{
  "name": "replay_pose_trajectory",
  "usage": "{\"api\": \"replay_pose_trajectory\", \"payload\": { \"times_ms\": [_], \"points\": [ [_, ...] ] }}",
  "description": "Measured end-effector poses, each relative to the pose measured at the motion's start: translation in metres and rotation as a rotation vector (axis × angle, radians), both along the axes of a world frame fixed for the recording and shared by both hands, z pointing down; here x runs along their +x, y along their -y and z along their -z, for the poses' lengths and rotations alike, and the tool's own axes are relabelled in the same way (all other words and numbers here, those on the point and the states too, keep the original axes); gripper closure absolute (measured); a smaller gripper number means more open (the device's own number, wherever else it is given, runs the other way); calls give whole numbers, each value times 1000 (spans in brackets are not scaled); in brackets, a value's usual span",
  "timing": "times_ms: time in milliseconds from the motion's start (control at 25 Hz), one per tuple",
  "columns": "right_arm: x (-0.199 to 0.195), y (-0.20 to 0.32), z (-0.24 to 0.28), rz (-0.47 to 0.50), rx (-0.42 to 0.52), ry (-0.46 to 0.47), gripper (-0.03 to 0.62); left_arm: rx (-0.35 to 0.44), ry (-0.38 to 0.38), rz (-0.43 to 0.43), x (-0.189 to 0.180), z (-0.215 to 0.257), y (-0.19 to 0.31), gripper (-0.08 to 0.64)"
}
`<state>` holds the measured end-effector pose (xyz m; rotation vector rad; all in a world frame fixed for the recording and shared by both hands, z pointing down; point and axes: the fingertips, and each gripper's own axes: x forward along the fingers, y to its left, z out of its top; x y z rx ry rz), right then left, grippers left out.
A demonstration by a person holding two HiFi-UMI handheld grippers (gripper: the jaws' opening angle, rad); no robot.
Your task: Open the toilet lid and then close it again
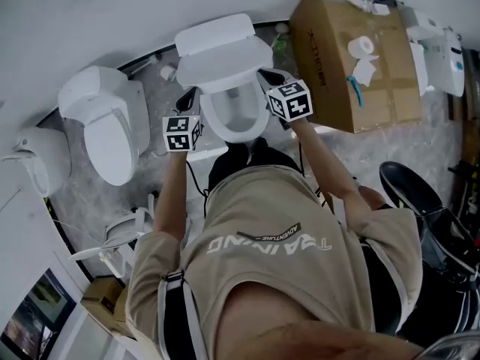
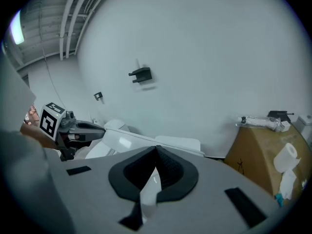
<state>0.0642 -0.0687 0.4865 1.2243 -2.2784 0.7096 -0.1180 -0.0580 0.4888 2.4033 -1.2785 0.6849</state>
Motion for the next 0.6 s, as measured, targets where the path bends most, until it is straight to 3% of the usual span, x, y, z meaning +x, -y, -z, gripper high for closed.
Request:
{"api": "replay_pose_trajectory", "payload": {
  "times_ms": [240,600],
  "points": [
    [0,33,17,-26,15,-49,580,15,-50,12,-1,17,33,555],
    [2,85,39,-39,24,-16,580,28,-64,-15,1,38,83,555]
  ]
}}
